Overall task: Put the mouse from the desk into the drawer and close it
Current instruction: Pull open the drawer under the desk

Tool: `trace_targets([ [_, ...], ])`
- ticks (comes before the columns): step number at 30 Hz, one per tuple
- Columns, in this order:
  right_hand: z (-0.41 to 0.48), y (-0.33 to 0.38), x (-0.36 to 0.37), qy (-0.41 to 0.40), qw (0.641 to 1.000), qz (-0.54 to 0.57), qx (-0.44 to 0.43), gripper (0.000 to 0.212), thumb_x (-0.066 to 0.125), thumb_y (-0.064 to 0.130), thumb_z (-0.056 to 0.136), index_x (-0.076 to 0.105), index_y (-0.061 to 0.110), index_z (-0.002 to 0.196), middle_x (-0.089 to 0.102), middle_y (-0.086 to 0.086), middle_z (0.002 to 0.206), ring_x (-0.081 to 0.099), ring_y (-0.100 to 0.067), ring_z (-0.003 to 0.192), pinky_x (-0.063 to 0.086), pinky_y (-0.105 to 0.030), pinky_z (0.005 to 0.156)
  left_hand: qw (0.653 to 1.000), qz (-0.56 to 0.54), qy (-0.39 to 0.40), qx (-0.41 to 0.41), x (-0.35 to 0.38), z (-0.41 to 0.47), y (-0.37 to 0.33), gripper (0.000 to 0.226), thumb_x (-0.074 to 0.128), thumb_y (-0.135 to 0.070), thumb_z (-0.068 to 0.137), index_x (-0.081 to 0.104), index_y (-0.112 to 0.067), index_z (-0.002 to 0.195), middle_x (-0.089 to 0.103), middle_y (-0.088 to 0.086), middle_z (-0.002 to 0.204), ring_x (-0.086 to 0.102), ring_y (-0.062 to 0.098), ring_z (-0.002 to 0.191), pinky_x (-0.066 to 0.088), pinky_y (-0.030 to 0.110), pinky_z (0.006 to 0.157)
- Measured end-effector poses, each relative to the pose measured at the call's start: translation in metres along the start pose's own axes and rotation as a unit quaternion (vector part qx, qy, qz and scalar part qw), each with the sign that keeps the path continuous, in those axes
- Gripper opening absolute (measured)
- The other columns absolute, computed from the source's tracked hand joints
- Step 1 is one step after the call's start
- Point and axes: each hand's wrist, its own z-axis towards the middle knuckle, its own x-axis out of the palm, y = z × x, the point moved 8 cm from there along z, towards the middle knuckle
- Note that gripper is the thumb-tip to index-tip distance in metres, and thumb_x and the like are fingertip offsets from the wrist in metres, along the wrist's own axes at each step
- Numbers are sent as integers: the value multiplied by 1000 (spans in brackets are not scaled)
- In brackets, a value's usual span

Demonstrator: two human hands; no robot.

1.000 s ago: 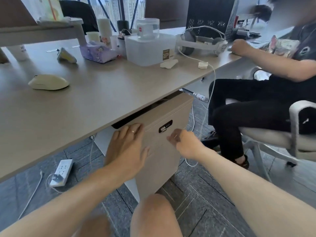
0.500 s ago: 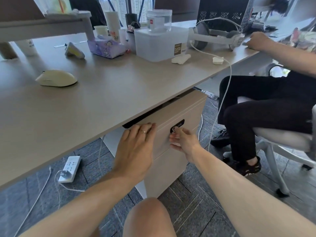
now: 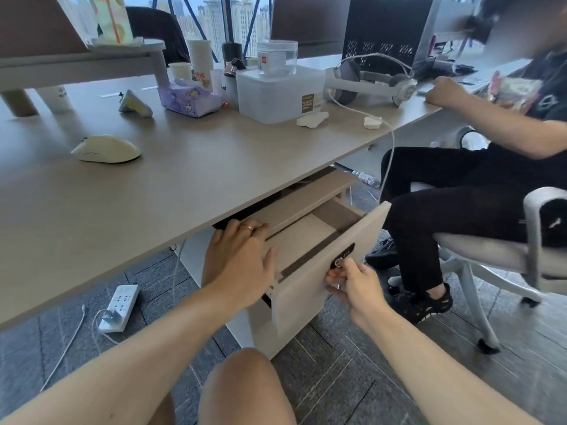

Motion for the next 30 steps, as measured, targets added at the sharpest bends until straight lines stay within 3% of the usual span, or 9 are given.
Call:
trace_targets([
  [9, -42, -17, -102, -41, 999, 6, -3, 21, 46, 12, 101, 64, 2, 95, 65, -8, 66, 64, -23, 63, 56, -57, 92, 996, 19, 90, -22, 1, -12, -13, 109, 59, -78, 68, 25, -20, 154, 32, 1, 160, 26, 24, 142, 25, 41, 114],
  [15, -48, -22, -121, -44, 999, 16, -4, 20, 46, 15, 102, 63, 4, 99, 65, -7, 68, 64, -22, 63, 56, -54, 90, 992, 38, 113, -36, -1, -11, -19, 122, 64, -83, 61, 24, -17, 155, 31, 6, 161, 26, 28, 143, 27, 44, 114],
  [18, -47, -24, -119, -37, 999, 18, -7, 21, 47, 16, 102, 64, 5, 97, 67, -5, 65, 65, -21, 62, 57, -54, 90, 992, 41, 116, -37, -1, -11, -20, 120, 66, -81, 62, 25, -16, 155, 32, 7, 160, 27, 29, 143, 29, 44, 113],
  [21, -49, -23, -120, -28, 1000, 10, 9, 28, 48, 18, 102, 65, -2, 111, 71, -8, 72, 68, -21, 65, 58, -45, 82, 992, 38, 113, -32, -2, -11, -22, 118, 66, -79, 62, 27, -16, 154, 32, 6, 160, 28, 29, 142, 30, 45, 113],
  [23, -56, -19, -124, -17, 999, -49, 14, 40, 50, 31, 101, 67, -3, 112, 72, -12, 84, 69, -22, 74, 54, -46, 83, 990, 28, 135, -35, -2, -13, -22, 118, 63, -79, 64, 24, -16, 155, 28, 6, 163, 25, 28, 146, 30, 45, 115],
  [26, -75, 15, -140, -66, 973, -215, -55, 51, 45, 60, 95, 67, 14, 100, 71, -2, 98, 65, -18, 91, 50, -46, 86, 984, -42, 169, -24, -17, -18, -27, 107, 55, -79, 71, 28, -19, 155, 31, 4, 161, 30, 25, 145, 36, 46, 114],
  [27, -82, 35, -139, -80, 958, -253, -107, 46, 44, 60, 94, 63, 18, 100, 69, -2, 101, 64, -18, 94, 49, -42, 82, 986, -77, 146, -4, -32, -18, -31, 97, 55, -75, 76, 33, -21, 153, 37, 1, 157, 39, 23, 140, 41, 46, 111],
  [30, -102, 96, -105, -56, 913, -290, -282, 29, 52, 51, 94, 58, 24, 102, 64, 1, 104, 61, -18, 101, 48, -37, 84, 983, -171, -36, 52, -109, -10, -27, 59, 63, -53, 88, 54, -22, 138, 56, -5, 127, 59, 13, 103, 52, 39, 94],
])
